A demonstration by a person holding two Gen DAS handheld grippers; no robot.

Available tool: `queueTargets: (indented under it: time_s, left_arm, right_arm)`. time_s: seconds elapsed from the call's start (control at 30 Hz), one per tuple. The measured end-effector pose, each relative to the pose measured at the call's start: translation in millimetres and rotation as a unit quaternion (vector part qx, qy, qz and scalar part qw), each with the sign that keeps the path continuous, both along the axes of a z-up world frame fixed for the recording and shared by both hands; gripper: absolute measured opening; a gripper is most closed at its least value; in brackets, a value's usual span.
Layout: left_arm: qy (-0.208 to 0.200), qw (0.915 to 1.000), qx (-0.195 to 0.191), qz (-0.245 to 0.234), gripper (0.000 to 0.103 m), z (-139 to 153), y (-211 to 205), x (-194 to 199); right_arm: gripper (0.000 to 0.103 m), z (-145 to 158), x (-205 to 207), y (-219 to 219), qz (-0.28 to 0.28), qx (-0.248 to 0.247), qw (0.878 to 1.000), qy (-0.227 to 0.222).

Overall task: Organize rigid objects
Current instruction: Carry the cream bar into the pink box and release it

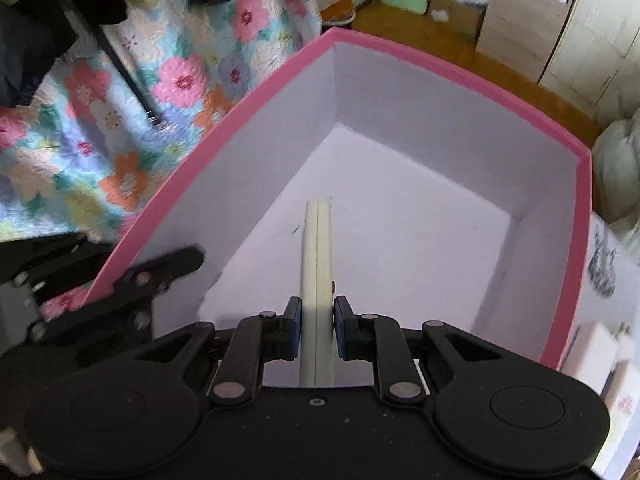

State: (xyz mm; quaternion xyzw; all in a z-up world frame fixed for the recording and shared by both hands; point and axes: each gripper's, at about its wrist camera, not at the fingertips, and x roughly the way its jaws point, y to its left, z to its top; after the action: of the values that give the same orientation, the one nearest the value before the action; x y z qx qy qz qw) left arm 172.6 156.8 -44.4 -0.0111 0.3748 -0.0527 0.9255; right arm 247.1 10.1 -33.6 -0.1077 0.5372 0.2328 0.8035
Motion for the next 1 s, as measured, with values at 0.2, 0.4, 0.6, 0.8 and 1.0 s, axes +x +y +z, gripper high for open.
queueTargets:
  time_s: [0.2,0.4,0.6,0.8,1.0]
  left_arm:
    - [-0.002,1.0,-0.003,0.002,0.006,-1.1,1.3,0.8]
    - [-0.003,1.0,-0.006,-0.001,0.006,-1.9,3.2,-0.6]
    - [-0.005,1.0,-0.007,-0.003,0.006,-2.7,2.3,-1.4]
    - [-0.003,0.9999,-0.011,-0.002,0.007,-2.1,3.4,-0.2]
    - [-0.005,1.0,-0.006,-0.001,0.007,-3.6,2.8,-2.1]
  right_arm:
    - [0.02,-5.0,13.5,21.6,-0.001,-0.037,0.999,-0.04]
    - [0.023,-13.2,22.7,17.4,-0.052,0.024,0.998,0.003]
    - [0.028,-12.2,34.0,-5.1,-0.112,0.173,0.974,0.095]
    - [0.029,27.0,15.7,-25.8,-0.055,0.19,0.979,0.038]
    - [0.032,6.9,24.4,-22.5,-0.064,0.133,0.987,0.058]
